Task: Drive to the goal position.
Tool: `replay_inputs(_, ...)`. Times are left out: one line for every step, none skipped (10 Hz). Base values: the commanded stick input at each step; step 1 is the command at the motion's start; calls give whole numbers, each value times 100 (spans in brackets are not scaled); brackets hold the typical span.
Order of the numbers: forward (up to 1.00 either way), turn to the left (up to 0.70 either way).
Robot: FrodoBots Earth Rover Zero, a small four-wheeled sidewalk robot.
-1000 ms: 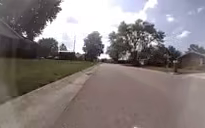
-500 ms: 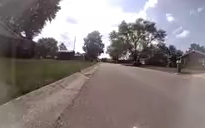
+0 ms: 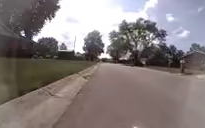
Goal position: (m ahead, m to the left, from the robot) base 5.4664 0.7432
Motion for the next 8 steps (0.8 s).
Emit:
replay_inputs(100, 0)
replay_inputs(100, 0)
replay_inputs(100, 0)
replay_inputs(100, 0)
replay_inputs(100, 0)
replay_inputs(100, 0)
replay_inputs(100, 0)
replay_inputs(100, 0)
